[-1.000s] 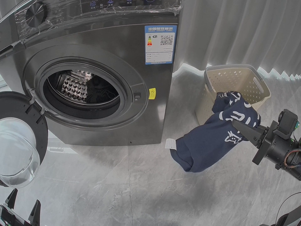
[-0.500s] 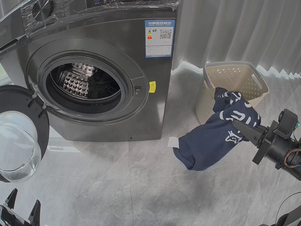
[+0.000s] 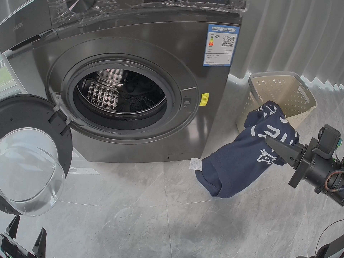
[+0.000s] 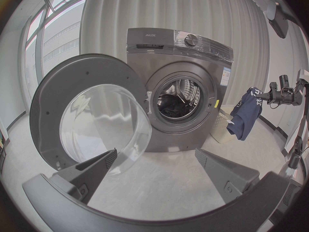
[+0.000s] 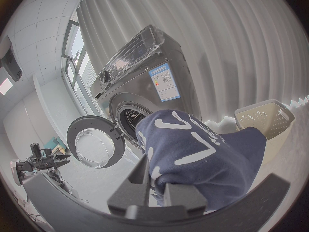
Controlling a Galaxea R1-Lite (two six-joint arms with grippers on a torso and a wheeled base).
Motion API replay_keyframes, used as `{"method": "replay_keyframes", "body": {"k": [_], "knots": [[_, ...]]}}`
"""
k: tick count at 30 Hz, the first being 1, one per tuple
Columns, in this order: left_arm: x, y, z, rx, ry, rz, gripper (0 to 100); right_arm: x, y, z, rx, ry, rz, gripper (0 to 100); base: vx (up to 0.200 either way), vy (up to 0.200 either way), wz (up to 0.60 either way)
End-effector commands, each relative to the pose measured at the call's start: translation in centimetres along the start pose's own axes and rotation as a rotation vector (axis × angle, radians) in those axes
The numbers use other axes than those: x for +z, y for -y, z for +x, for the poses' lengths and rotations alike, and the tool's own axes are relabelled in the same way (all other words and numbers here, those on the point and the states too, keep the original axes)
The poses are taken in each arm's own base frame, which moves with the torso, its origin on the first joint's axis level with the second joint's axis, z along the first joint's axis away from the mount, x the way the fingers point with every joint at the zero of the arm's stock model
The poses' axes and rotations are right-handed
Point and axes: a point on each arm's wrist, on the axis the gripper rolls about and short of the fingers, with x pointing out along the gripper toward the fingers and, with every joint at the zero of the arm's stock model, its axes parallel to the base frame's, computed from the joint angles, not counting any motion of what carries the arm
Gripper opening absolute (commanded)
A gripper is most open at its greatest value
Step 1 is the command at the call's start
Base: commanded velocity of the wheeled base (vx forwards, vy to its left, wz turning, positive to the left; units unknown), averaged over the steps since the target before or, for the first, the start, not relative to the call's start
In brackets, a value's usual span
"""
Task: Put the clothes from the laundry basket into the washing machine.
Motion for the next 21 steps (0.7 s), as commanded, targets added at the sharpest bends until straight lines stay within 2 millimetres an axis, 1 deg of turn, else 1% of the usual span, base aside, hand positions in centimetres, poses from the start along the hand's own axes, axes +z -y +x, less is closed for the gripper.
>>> {"method": "replay_keyframes", "body": {"k": [1, 5, 21], "knots": [[-0.48, -0.02, 0.01, 0.0, -0.001, -0.002, 100, -0.03, 0.0, 0.03, -0.002, -0.001, 0.0, 0, 0.0, 0.2, 0.0], [-0.48, -0.02, 0.01, 0.0, -0.001, -0.002, 100, -0.03, 0.0, 0.03, -0.002, -0.001, 0.0, 0, 0.0, 0.2, 0.0], [-0.48, -0.02, 0.01, 0.0, -0.001, -0.003, 100, -0.33, -0.02, -0.04, 0.004, -0.014, 0.0, 0, 0.0, 0.0, 0.0]]}}
